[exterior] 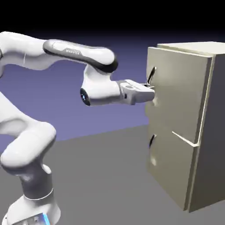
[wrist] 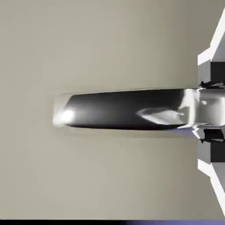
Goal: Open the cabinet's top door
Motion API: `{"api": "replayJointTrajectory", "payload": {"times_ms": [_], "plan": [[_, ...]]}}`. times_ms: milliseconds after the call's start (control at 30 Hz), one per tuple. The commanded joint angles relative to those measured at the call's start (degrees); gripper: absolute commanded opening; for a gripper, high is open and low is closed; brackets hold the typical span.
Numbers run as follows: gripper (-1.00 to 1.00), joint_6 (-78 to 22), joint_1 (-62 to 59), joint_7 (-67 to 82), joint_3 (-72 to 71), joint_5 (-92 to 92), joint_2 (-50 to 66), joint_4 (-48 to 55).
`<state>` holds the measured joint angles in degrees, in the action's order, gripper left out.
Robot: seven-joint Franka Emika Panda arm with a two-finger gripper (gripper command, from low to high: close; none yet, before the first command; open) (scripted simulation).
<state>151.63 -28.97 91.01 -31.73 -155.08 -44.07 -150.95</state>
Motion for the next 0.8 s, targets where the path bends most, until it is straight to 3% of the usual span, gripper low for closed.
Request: {"api": "replayJointTrajectory", "payload": {"times_ms": [0,333,767], "plan": [[-1.00,-0.9,1.4,-1.3,1.8,2.3,-0.6,-1.2],[-1.00,-11.5,9.9,-13.1,18.0,27.2,-7.7,-10.8],[-1.00,-32.3,8.5,-22.2,39.4,59.6,-11.3,-14.9]]}}
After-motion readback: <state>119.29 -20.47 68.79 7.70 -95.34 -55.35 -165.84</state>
